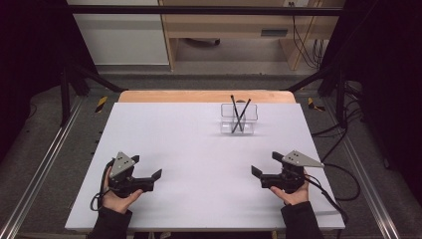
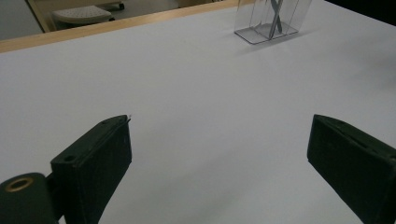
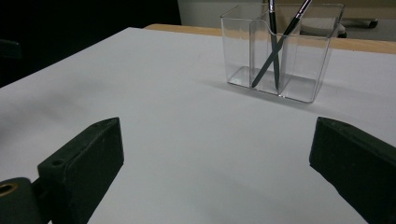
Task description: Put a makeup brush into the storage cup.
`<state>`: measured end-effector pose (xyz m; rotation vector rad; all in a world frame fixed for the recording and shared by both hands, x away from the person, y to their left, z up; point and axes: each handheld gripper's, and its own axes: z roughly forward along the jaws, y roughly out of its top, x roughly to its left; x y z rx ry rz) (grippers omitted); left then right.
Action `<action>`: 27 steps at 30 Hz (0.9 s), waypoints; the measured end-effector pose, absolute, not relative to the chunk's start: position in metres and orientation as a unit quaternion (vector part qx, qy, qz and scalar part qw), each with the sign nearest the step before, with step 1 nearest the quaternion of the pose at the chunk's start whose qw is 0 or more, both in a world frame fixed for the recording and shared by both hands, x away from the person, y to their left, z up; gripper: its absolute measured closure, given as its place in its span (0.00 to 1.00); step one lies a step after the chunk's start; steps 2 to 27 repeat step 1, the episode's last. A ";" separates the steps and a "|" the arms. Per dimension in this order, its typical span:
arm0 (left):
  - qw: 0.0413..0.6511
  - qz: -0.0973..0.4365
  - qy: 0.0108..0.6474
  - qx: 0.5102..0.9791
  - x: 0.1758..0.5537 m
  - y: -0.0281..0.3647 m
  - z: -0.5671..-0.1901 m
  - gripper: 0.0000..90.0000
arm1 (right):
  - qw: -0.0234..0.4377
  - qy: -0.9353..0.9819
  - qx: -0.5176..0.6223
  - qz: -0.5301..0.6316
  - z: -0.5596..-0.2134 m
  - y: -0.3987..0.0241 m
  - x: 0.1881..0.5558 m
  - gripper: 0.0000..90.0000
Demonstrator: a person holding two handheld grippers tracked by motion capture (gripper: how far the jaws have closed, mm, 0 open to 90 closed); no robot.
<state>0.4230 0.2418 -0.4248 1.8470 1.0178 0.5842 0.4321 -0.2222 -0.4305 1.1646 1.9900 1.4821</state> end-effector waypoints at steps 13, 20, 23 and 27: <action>0.458 0.237 0.413 0.750 0.423 0.241 -0.425 0.06 | 0.199 0.712 0.415 0.530 -0.431 -0.222 0.432 0.04; 0.458 0.237 0.413 0.750 0.423 0.241 -0.425 0.06 | 0.199 0.712 0.415 0.530 -0.431 -0.222 0.432 0.04; 0.458 0.237 0.413 0.750 0.423 0.241 -0.425 0.06 | 0.199 0.712 0.415 0.530 -0.431 -0.222 0.432 0.04; 0.458 0.237 0.413 0.750 0.423 0.241 -0.425 0.06 | 0.199 0.712 0.415 0.530 -0.431 -0.222 0.432 0.04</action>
